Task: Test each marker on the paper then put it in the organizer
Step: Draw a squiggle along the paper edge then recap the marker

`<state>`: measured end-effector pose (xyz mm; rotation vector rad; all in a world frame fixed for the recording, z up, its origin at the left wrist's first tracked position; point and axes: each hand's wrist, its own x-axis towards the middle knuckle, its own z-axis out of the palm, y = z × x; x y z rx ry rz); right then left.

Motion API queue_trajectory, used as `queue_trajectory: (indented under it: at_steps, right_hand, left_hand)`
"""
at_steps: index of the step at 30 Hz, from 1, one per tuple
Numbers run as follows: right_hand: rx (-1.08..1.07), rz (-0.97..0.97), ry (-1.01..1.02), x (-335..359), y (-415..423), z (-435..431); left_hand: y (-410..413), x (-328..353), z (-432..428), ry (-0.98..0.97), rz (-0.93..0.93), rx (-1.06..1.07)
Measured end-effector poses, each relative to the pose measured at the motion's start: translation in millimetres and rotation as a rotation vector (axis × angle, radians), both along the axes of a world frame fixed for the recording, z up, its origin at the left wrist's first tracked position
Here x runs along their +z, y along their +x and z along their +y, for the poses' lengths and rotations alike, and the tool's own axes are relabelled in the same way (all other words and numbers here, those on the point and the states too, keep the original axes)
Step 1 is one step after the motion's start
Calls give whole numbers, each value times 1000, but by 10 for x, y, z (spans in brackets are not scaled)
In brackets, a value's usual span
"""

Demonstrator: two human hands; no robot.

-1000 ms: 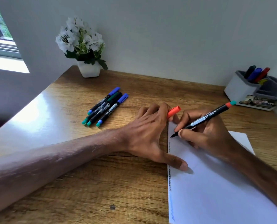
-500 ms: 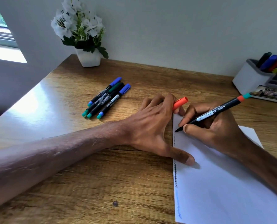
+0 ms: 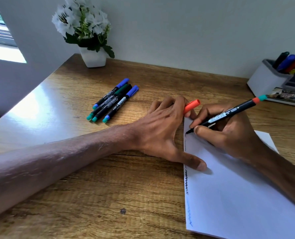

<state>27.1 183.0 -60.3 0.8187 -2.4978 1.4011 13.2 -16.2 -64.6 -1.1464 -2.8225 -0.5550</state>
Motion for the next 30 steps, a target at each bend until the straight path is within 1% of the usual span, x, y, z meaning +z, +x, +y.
queue_trajectory:
  at_steps: [10,16,21,30]
  right_hand:
    - [-7,32,19,5,-8,-2]
    - [-31,-20,5,-5,-12,6]
    - [-60,-25,-3,5,-10,-1]
    - [-98,-37,4,0,-4,-14]
  left_hand:
    - [10,9,3,0,-13,4]
    - [6,10,1,-5,-15,9]
    - [4,16,1,-22,-17,9]
    - [8,0,2,9,-9,8]
